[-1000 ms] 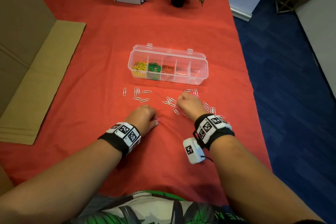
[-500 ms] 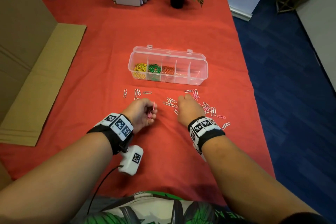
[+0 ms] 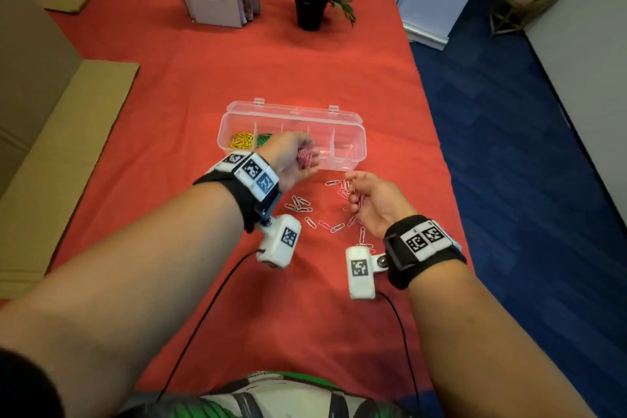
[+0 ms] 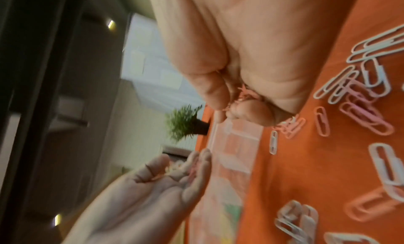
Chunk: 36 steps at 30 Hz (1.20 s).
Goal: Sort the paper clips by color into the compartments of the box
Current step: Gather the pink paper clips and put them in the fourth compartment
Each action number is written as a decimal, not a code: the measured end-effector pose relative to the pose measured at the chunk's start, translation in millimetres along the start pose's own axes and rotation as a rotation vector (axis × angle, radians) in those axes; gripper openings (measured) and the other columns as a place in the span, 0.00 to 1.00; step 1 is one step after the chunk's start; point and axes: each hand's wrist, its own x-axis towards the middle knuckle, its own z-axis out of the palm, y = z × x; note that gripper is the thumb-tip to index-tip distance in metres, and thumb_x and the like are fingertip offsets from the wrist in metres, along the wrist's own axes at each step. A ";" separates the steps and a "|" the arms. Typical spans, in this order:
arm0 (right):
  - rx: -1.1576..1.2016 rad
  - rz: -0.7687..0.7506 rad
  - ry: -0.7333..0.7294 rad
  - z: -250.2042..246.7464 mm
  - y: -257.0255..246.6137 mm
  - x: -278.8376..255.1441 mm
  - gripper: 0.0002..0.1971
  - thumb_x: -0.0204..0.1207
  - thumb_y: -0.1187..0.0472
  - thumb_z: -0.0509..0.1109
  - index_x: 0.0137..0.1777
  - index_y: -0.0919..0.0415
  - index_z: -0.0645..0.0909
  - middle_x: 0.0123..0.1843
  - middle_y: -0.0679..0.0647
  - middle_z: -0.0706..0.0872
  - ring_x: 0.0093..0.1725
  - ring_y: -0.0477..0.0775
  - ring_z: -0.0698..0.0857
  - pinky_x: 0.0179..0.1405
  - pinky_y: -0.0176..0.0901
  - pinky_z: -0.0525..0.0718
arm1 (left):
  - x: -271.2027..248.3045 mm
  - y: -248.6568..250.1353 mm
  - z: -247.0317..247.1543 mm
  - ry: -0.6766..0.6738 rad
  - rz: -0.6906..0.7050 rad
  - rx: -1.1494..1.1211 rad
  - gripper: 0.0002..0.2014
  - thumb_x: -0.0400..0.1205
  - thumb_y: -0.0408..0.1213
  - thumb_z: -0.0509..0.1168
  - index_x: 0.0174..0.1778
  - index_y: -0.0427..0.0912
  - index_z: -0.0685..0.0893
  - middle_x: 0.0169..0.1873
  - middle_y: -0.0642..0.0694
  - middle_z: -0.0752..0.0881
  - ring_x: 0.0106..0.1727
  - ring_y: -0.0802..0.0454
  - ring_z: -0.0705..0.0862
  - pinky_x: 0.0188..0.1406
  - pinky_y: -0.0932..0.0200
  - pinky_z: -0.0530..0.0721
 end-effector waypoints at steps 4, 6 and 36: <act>0.267 0.190 -0.014 -15.1 -19.7 -2.6 0.08 0.76 0.66 0.55 0.39 0.60 0.74 0.32 0.52 0.72 0.28 0.47 0.69 0.22 0.34 0.69 | 12.5 20.1 27.4 0.017 0.042 -0.040 0.08 0.81 0.32 0.54 0.36 0.41 0.72 0.26 0.49 0.79 0.28 0.54 0.80 0.48 0.60 0.84; 0.310 0.240 -0.017 -19.3 -25.3 -0.5 0.08 0.77 0.66 0.55 0.39 0.60 0.74 0.32 0.52 0.71 0.29 0.48 0.69 0.23 0.35 0.70 | 15.6 24.1 36.6 0.051 0.066 -0.005 0.07 0.81 0.30 0.54 0.41 0.37 0.76 0.28 0.47 0.85 0.25 0.61 0.86 0.29 0.69 0.85; -1.350 -0.190 0.109 -24.1 -6.8 -27.1 0.12 0.75 0.70 0.58 0.43 0.58 0.82 0.44 0.56 0.87 0.45 0.55 0.84 0.45 0.41 0.78 | -1.4 -100.9 -11.9 0.079 0.384 1.121 0.10 0.76 0.34 0.67 0.52 0.42 0.89 0.46 0.41 0.91 0.47 0.45 0.89 0.50 0.61 0.81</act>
